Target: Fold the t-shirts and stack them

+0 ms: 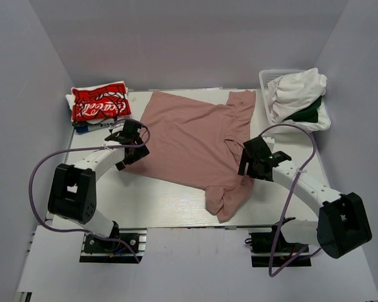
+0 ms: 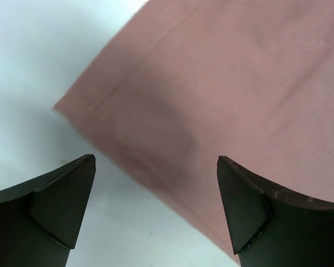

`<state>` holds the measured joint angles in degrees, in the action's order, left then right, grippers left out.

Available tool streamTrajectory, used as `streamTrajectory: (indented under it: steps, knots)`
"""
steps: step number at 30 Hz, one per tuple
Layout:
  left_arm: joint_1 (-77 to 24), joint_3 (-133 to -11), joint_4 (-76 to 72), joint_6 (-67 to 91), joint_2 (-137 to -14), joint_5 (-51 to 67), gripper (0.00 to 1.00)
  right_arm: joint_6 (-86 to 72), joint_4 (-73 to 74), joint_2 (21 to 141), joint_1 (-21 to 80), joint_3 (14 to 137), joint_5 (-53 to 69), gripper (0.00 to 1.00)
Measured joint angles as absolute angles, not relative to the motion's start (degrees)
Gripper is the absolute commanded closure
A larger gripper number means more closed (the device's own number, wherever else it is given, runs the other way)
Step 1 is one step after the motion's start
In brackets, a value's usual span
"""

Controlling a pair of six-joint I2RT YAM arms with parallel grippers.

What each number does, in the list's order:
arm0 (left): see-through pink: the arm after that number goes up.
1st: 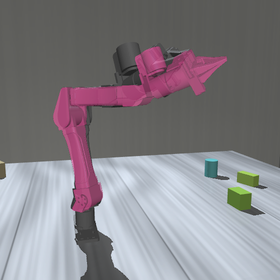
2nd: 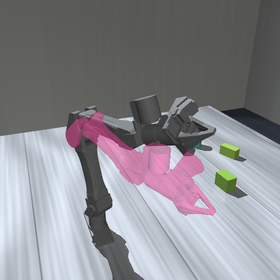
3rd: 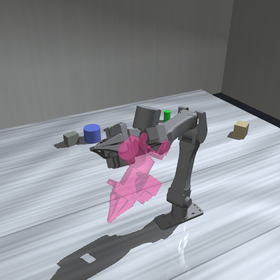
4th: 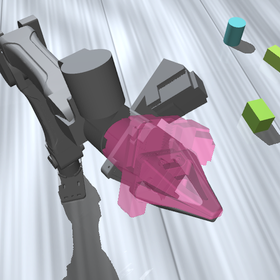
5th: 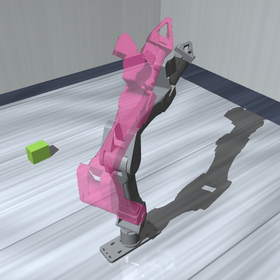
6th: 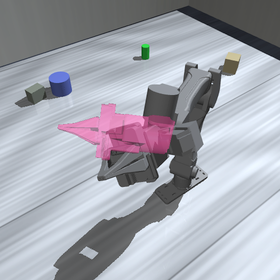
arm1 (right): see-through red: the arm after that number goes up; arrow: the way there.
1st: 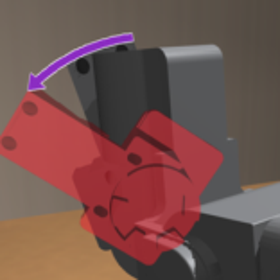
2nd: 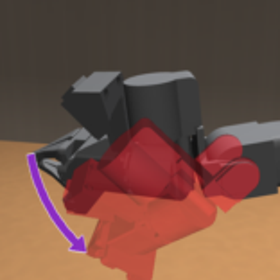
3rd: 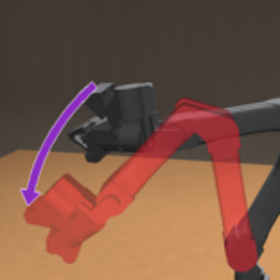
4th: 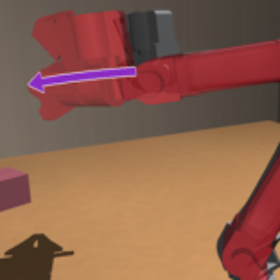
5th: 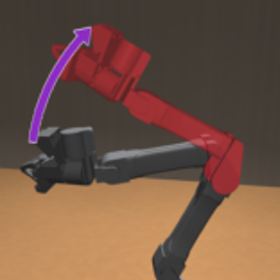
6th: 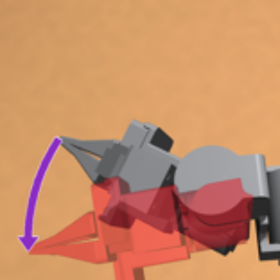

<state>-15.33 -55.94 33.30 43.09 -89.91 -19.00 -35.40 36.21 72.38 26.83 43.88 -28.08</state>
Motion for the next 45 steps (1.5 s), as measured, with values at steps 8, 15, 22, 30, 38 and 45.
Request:
streamTrajectory:
  steps: [8,15,22,30,38,45]
  knots:
    - [-15.33,-53.23,34.17,44.77,-84.88,-20.88,0.00,-29.36,26.61,73.69,28.82,43.86,-13.93,0.13]
    - [-15.35,-53.60,30.55,42.57,-88.03,-20.10,0.00,-31.20,23.62,85.32,28.56,44.23,-15.79,0.83]
    - [-15.35,-58.74,31.16,41.25,-95.39,-20.34,0.00,-29.12,20.88,99.04,22.96,58.19,-20.93,0.79]
    - [-15.09,-60.42,34.65,42.98,-94.70,-23.05,0.00,-19.25,16.88,103.74,17.89,68.75,-16.38,0.10]
    - [-12.47,-48.71,36.16,46.92,-81.36,-22.70,0.00,-22.70,18.83,80.16,19.18,55.70,-15.00,0.10]
    - [-11.97,-41.52,32.95,48.21,-81.69,-17.93,0.37,-29.87,26.94,67.83,18.76,40.18,-13.17,0.10]
